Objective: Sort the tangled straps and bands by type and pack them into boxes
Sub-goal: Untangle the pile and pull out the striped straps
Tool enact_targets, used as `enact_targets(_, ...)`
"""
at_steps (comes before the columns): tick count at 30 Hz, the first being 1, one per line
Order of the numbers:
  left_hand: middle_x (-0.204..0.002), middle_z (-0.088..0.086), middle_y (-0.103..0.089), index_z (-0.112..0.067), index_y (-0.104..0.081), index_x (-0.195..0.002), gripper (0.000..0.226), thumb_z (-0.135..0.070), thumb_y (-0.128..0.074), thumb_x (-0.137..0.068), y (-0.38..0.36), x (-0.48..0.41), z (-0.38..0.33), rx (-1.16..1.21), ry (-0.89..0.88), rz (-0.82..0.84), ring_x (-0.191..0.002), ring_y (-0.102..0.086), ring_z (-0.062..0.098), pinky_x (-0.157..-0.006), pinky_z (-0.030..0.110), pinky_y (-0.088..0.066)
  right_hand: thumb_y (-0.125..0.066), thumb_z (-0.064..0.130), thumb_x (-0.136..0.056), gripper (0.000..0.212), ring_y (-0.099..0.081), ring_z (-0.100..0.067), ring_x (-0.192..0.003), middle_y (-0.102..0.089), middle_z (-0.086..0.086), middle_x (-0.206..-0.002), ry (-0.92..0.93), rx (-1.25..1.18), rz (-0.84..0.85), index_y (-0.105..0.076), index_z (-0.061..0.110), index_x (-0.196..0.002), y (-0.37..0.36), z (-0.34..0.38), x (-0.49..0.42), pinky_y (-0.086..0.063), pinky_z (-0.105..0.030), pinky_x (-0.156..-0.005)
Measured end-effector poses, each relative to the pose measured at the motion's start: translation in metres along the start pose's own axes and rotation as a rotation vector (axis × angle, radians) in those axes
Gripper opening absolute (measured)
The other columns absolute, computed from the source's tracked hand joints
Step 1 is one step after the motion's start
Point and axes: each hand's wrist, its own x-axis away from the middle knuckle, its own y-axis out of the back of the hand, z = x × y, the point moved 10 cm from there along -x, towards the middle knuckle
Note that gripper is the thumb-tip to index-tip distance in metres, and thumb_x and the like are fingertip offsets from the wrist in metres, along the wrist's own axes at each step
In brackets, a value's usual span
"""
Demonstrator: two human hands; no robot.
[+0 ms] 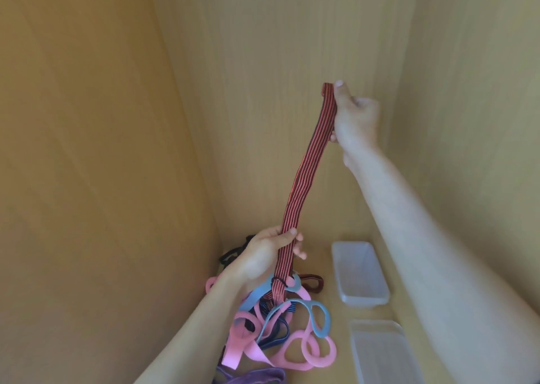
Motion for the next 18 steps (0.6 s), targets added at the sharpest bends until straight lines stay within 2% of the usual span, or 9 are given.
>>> enact_targets(2,-0.069,0.009,-0.046,-0.005,-0.056,-0.087,0.026,-0.013,-0.039,-0.105,0.004,0.005,-0.005,0.098,0.005,0.002,-0.069,-0.049,0.025,-0.079,0.038,-0.040,-0.062,0.043,-0.097,0.047,-0.046,-0.016,-0.039,-0.048,0.002,-0.049,-0.106,-0.018,-0.019,-0.052,0.015,-0.061,0.011,-0.027,0.001,-0.036,-0.022,-0.036)
enact_targets(4,-0.066,0.009,-0.039,-0.005,-0.054,-0.082,0.025,-0.014,-0.039,-0.100,0.007,0.011,-0.017,0.137,-0.018,0.007,-0.064,-0.042,0.024,-0.081,0.040,-0.037,-0.065,0.039,-0.097,0.041,-0.053,-0.012,-0.037,-0.056,0.007,-0.046,-0.236,-0.052,-0.014,-0.056,0.014,-0.065,0.021,-0.063,0.010,-0.041,-0.021,-0.036)
enact_targets(7,-0.063,0.008,-0.033,-0.006,-0.052,-0.077,0.019,-0.020,-0.045,-0.088,0.011,0.020,-0.042,0.084,-0.105,0.014,-0.062,-0.038,0.023,-0.082,0.041,-0.037,-0.069,0.034,-0.095,0.029,-0.059,-0.013,-0.041,-0.065,0.000,-0.055,-0.427,-0.098,-0.003,-0.065,0.010,-0.080,0.036,-0.123,0.028,-0.047,-0.021,-0.040)
enact_targets(9,-0.062,0.007,-0.031,-0.007,-0.052,-0.078,0.020,-0.025,-0.045,-0.083,0.016,0.023,-0.059,0.053,-0.165,-0.006,-0.060,-0.035,0.023,-0.077,0.039,-0.039,-0.068,0.032,-0.096,0.024,-0.057,-0.011,-0.040,-0.066,-0.002,-0.059,-0.558,-0.127,0.021,-0.069,0.010,-0.088,0.045,-0.162,0.047,-0.044,-0.020,-0.037)
enact_targets(12,-0.058,0.002,-0.027,-0.005,-0.054,-0.088,0.017,-0.021,-0.052,-0.082,0.031,0.025,-0.081,0.043,-0.243,-0.067,-0.055,-0.030,0.021,-0.069,0.035,-0.040,-0.064,0.027,-0.097,0.017,-0.052,-0.008,-0.037,-0.059,0.000,-0.053,-0.763,-0.245,0.023,-0.068,0.011,-0.094,0.058,-0.214,0.082,-0.039,-0.017,-0.033)
enact_targets(15,-0.052,-0.005,-0.036,-0.011,-0.058,-0.083,0.008,-0.007,-0.065,-0.082,0.044,0.028,-0.096,-0.059,-0.319,-0.124,-0.051,-0.032,0.015,-0.065,0.027,-0.043,-0.060,0.023,-0.096,0.016,-0.049,-0.009,-0.037,-0.055,-0.001,-0.053,-0.945,-0.329,0.069,-0.061,0.011,-0.085,0.064,-0.246,0.126,-0.038,-0.017,-0.031)
enact_targets(18,-0.052,-0.007,-0.046,-0.013,-0.056,-0.079,0.022,0.007,-0.063,-0.089,0.059,0.028,-0.097,-0.052,-0.346,-0.240,-0.048,-0.037,0.012,-0.066,0.030,-0.041,-0.061,0.025,-0.091,0.021,-0.047,-0.011,-0.039,-0.056,-0.003,-0.056,-1.072,-0.287,0.201,-0.055,0.014,-0.075,0.057,-0.259,0.173,-0.035,-0.018,-0.031)
